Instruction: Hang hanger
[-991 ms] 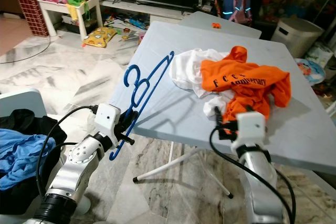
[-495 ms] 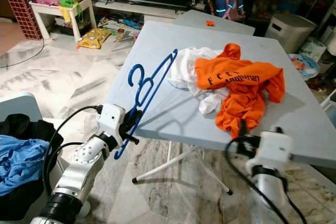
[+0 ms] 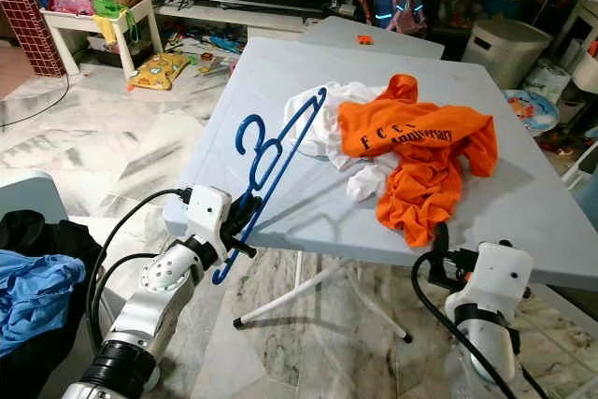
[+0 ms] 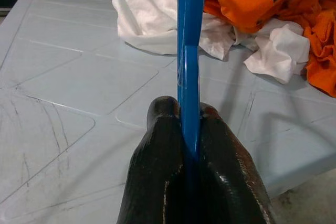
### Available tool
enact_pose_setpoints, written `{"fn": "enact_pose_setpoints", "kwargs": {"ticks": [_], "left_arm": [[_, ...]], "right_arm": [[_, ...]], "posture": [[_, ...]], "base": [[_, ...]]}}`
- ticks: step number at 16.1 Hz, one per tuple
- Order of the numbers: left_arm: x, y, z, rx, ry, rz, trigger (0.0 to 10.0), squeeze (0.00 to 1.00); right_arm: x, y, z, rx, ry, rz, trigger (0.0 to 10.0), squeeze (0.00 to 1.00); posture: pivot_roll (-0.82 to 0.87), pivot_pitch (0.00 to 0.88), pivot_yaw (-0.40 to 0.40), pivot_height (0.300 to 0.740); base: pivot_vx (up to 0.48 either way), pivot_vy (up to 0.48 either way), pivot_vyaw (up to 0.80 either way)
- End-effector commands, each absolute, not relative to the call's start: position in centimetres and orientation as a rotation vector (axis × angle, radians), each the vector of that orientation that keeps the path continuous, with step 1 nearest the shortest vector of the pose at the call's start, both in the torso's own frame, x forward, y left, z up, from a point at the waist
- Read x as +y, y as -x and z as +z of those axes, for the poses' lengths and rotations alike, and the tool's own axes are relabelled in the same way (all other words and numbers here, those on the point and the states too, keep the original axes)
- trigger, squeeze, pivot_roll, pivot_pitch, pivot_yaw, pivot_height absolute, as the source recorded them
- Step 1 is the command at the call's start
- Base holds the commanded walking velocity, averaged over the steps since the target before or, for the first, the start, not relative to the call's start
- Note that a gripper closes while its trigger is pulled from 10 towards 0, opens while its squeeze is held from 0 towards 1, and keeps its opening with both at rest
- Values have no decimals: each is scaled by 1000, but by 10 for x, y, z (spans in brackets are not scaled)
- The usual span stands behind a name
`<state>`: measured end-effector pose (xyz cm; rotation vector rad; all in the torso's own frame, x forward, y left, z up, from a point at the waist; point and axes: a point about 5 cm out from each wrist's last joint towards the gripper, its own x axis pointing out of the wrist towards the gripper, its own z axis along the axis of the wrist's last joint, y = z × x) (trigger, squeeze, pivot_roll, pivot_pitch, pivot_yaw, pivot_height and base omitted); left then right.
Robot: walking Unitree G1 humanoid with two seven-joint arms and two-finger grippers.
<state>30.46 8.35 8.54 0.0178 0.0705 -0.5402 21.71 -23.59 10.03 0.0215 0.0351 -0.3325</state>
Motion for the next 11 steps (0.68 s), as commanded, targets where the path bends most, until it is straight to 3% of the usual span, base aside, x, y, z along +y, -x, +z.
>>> {"fn": "enact_pose_setpoints", "kwargs": {"ticks": [1,2,5,6,7,8,11], "left_arm": [[81,-306,81,98,-35,-544,10000,0],[80,-306,81,97,-36,-543,10000,0],[80,-307,81,95,-35,-539,10000,0],[79,-306,80,96,-35,-539,10000,0],[79,-307,80,96,-34,-539,10000,0],[78,-306,80,97,-35,-542,10000,0],[78,-307,79,98,-41,-545,10000,0]], "right_arm": [[-236,-217,105,19,-36,-329,6980,1000],[-233,-218,105,21,-42,-317,0,0],[-233,-220,105,31,-47,-311,0,0],[-234,-221,104,34,-51,-309,627,0],[-234,-221,102,56,-51,-303,8196,0],[-235,-221,101,66,-54,-309,10000,0],[-236,-222,98,88,-77,-318,10000,0]], "posture": [[44,0,-82,740],[46,0,-84,740],[47,0,-87,740],[46,0,-88,740],[46,0,-87,740],[47,0,-86,740],[49,0,-84,740]], "base": [[0,0,0],[0,0,0],[0,0,0],[0,0,0],[0,0,0],[0,0,0],[0,0,0]]}}
